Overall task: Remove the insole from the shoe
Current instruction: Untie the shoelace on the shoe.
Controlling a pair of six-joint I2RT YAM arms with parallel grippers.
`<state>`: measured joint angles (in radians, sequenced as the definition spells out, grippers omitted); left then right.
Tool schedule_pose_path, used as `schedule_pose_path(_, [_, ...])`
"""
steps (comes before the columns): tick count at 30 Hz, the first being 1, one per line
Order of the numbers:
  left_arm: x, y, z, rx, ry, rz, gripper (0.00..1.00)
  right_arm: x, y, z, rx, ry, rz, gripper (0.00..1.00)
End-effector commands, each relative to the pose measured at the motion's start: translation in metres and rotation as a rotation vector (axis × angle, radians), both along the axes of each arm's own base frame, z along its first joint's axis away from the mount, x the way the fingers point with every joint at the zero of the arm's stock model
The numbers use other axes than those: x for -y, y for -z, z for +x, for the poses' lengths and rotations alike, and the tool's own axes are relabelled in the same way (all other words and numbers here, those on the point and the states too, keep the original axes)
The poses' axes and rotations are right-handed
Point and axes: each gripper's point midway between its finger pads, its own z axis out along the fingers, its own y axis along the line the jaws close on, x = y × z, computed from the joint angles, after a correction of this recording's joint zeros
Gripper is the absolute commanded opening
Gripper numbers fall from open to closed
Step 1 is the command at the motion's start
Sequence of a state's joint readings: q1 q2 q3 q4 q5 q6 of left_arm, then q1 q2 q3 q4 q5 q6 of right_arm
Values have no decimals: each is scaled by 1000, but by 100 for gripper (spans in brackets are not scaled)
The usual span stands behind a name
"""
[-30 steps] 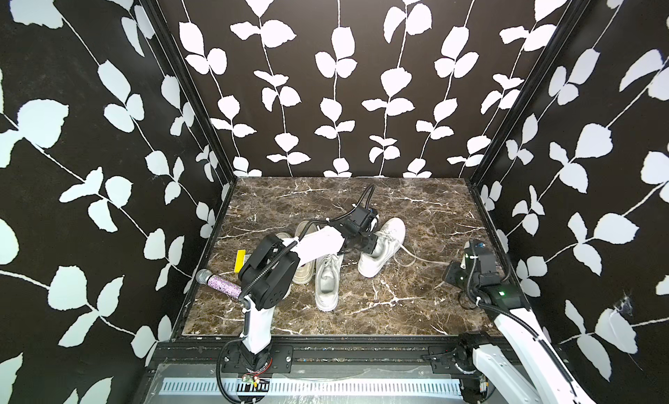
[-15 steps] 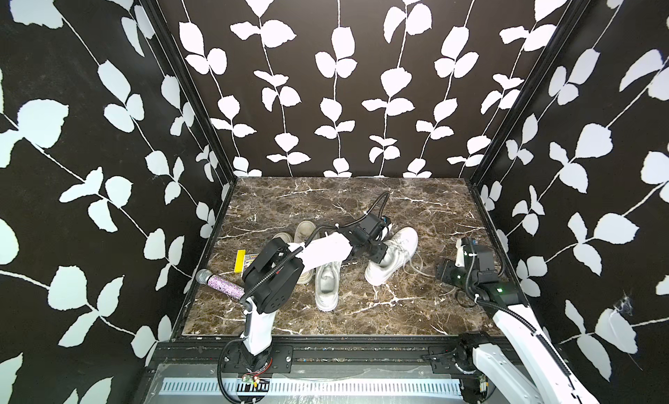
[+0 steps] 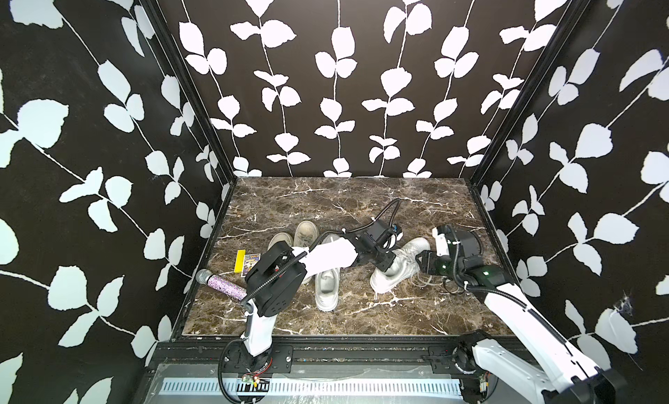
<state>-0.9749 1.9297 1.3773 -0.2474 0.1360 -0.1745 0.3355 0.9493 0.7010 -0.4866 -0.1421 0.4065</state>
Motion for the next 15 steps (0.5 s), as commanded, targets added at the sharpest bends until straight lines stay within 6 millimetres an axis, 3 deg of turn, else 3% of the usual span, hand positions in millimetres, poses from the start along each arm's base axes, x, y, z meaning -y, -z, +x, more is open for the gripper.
schedule_pose_path(1, [23,-71,3,111,51,-172,0,-9,-10,9,44,-34,-12,52])
schedule_pose_path(6, [26,-71,-1,114,70,-172,0,-16,-4,10,29,-58,-20,50])
schedule_pose_path(15, [30,-74,-8,114,106,-182,0,-13,13,12,-12,-42,-82,45])
